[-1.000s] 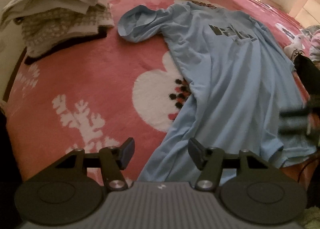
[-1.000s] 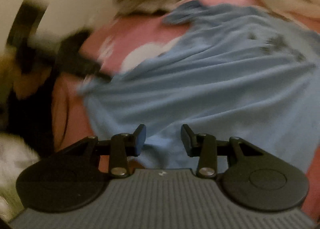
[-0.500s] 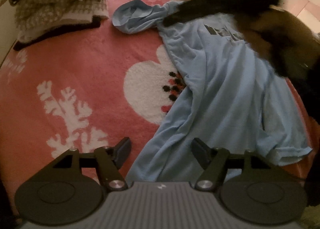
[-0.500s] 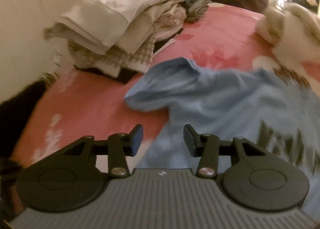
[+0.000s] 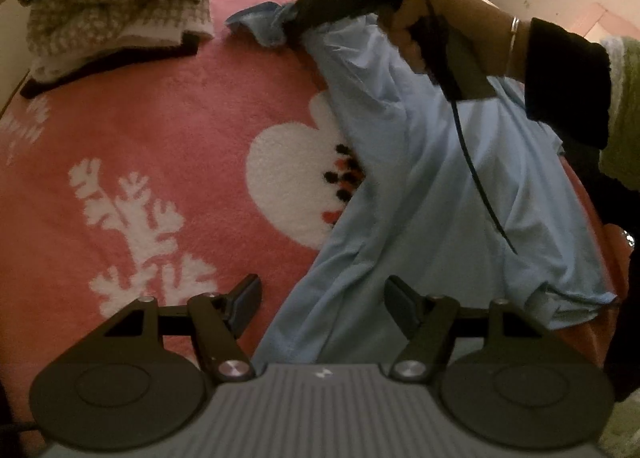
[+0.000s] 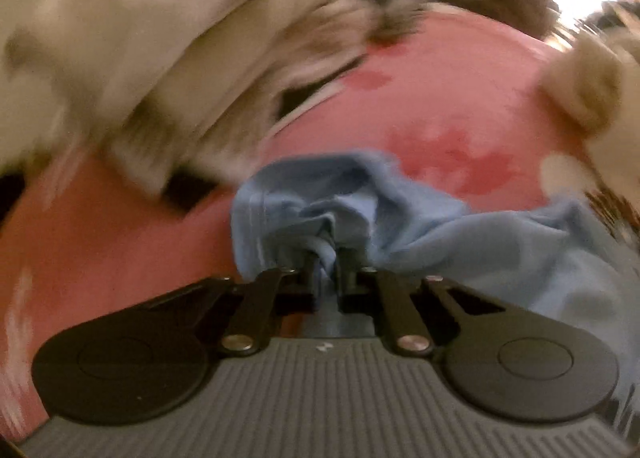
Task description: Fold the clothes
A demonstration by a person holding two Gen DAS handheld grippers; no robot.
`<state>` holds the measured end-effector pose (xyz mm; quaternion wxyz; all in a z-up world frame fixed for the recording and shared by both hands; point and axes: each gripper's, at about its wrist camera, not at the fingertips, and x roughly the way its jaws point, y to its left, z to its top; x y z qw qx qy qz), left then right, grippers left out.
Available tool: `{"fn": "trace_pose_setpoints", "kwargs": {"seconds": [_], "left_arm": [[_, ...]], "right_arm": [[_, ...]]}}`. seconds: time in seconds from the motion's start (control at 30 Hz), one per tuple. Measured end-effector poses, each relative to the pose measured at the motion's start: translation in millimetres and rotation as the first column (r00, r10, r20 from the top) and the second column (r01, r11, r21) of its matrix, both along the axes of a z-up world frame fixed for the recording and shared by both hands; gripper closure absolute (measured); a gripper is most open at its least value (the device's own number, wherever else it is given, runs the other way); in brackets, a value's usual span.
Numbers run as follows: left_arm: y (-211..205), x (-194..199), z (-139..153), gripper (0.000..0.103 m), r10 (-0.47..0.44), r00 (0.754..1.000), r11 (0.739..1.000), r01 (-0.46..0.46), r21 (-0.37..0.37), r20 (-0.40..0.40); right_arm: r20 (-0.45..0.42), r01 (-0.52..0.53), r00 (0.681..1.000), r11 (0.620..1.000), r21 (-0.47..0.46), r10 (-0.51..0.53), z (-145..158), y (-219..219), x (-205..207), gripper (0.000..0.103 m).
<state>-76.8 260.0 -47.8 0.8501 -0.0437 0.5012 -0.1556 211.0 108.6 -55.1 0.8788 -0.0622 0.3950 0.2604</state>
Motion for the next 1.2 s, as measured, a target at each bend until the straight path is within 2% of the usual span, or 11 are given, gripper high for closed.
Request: {"fn": "trace_pose_setpoints", "kwargs": {"seconds": [0.1, 0.27, 0.43, 0.53, 0.63, 0.7, 0.8, 0.83, 0.9, 1.07, 1.2], "left_arm": [[0.2, -0.9, 0.1, 0.033, -0.005, 1.000, 1.000, 0.005, -0.001, -0.001], [5.2, -2.5, 0.4, 0.035, 0.007, 1.000, 1.000, -0.007, -0.025, -0.014], [19.5, -3.6, 1.0, 0.044, 0.060, 0.996, 0.994, -0.066, -0.086, -0.061], [30.9, -4.4, 0.6, 0.049, 0.101, 0.990, 0.984, -0.114, -0.134, -0.099], [40.6, -5.3, 0.7, 0.053, 0.131, 0.982, 0.973, -0.153, -0.173, -0.135], [45.6, -6.2, 1.6, 0.054, 0.147, 0.977, 0.966, -0.175, -0.191, -0.155], [56.6, -6.3, 0.9, 0.059, 0.179, 0.966, 0.953, -0.217, -0.211, -0.185], [61.1, -6.5, -0.4, 0.060, 0.199, 0.960, 0.945, -0.241, -0.221, -0.195], [70.2, -1.8, -5.6, 0.071, 0.233, 0.945, 0.927, -0.287, -0.241, -0.230], [73.4, 1.2, -6.6, 0.099, 0.260, 0.930, 0.926, -0.316, -0.206, -0.258], [73.2, -0.4, 7.4, 0.099, 0.267, 0.922, 0.934, -0.320, -0.161, -0.279]], "right_arm": [[0.003, 0.114, 0.993, 0.980, 0.163, -0.116, 18.2, -26.6, 13.5, 0.098], [0.016, 0.171, 0.982, 0.911, 0.376, -0.190, 39.1, -46.9, 34.6, 0.098], [-0.009, 0.149, 0.987, 0.900, 0.409, -0.159, 20.2, -27.0, 50.3, 0.098], [-0.040, 0.141, 0.990, 0.913, 0.382, -0.136, -1.2, -11.4, 53.0, 0.096], [-0.152, 0.173, 0.980, 0.930, 0.324, -0.130, -15.5, -3.5, 60.1, 0.093], [-0.200, 0.200, 0.970, 0.928, 0.315, -0.141, -7.3, -12.7, 57.5, 0.080], [-0.173, 0.203, 0.974, 0.903, 0.379, -0.146, 22.9, -46.1, 32.7, 0.061], [-0.170, 0.208, 0.974, 0.895, 0.394, -0.151, 32.7, -59.0, 22.2, 0.060], [-0.175, 0.228, 0.971, 0.867, 0.444, -0.165, 54.3, -95.3, -6.5, 0.059], [-0.251, 0.320, 0.943, 0.800, 0.507, -0.218, 83.7, -181.7, -94.6, 0.059], [-0.234, 0.318, 0.946, 0.788, 0.527, -0.226, 98.4, -222.1, -164.2, 0.059]]}}
